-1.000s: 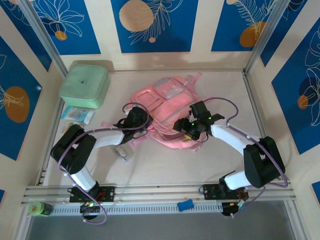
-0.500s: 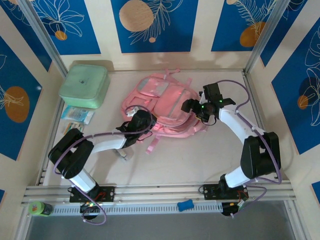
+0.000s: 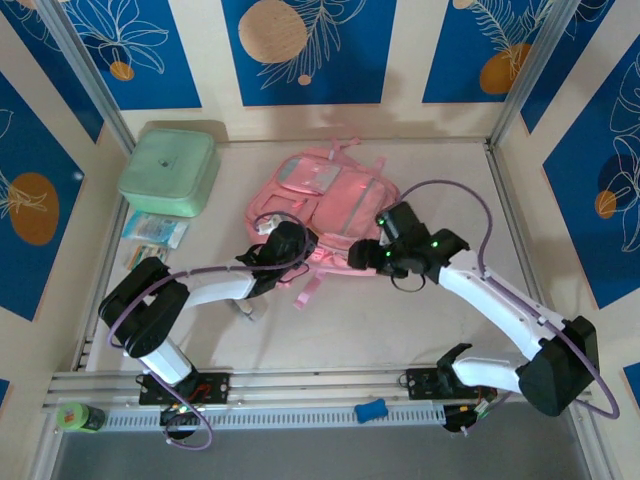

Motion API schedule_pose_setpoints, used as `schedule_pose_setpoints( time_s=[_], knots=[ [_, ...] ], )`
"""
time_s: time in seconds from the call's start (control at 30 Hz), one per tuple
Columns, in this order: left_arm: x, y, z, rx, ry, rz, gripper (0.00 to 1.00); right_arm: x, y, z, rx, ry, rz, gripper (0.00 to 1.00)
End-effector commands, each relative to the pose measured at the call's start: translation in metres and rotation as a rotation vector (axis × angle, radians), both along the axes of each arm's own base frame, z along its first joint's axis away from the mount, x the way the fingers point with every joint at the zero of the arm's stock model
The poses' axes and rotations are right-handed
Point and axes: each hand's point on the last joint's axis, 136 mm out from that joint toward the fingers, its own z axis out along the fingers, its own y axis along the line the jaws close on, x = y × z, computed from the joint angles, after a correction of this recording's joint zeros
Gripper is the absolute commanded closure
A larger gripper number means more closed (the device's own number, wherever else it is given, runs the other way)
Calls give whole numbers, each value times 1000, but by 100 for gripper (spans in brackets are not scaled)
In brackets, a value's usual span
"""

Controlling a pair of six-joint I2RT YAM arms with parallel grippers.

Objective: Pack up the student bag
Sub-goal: Rotate the student bag at the center of the table, then zip the student bag at the center of the table.

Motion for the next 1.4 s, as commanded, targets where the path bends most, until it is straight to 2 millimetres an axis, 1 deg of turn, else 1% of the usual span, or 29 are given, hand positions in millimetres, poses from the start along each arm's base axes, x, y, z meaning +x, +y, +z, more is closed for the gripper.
schedule_pose_setpoints(
  time_s=[0.0,0.13,0.17,0.27,0.33,0.37,0.43,0.53,0.63,0.7,0.8,0.97,1.03,1.17,1.3,1.37],
  knots=[
    [0,-36,43,-119,-94,-74,100,1,19,-9,30,0,-73,37],
    [-1,-38,45,-130,-98,-73,100,12,43,-14,17,-47,-106,48],
    [-1,-39,46,-132,-103,-75,100,16,46,-15,22,-48,-118,50],
    [-1,-39,46,-126,-102,-80,100,29,50,-23,27,-55,-174,59],
    [-2,-39,45,-128,-100,-76,100,35,51,-30,29,-40,-230,65],
    [-1,-39,47,-132,-105,-76,100,36,53,-32,40,-35,-248,66],
    [-2,-38,45,-129,-100,-74,100,42,60,-35,71,-42,-279,65],
    [-2,-38,45,-136,-102,-74,100,49,61,-41,71,-32,-344,65],
    [-2,-39,45,-139,-101,-76,100,55,57,-51,34,-17,-409,65],
    [-2,-40,47,-141,-103,-80,100,59,56,-54,19,-22,-439,65],
    [-2,-42,47,-145,-104,-87,100,67,59,-54,29,-64,-460,66],
    [-2,-42,46,-155,-103,-88,100,81,60,-53,3,-89,-477,65],
    [-2,-41,47,-151,-107,-85,100,79,54,-56,-37,-71,-496,66],
    [-1,-36,47,-132,-113,-77,100,70,44,-62,-87,-48,-495,73],
    [3,-30,45,-113,-113,-68,100,54,29,-68,-150,-19,-471,82],
    [4,-27,44,-109,-112,-65,100,48,23,-67,-170,-22,-449,86]
  ],
)
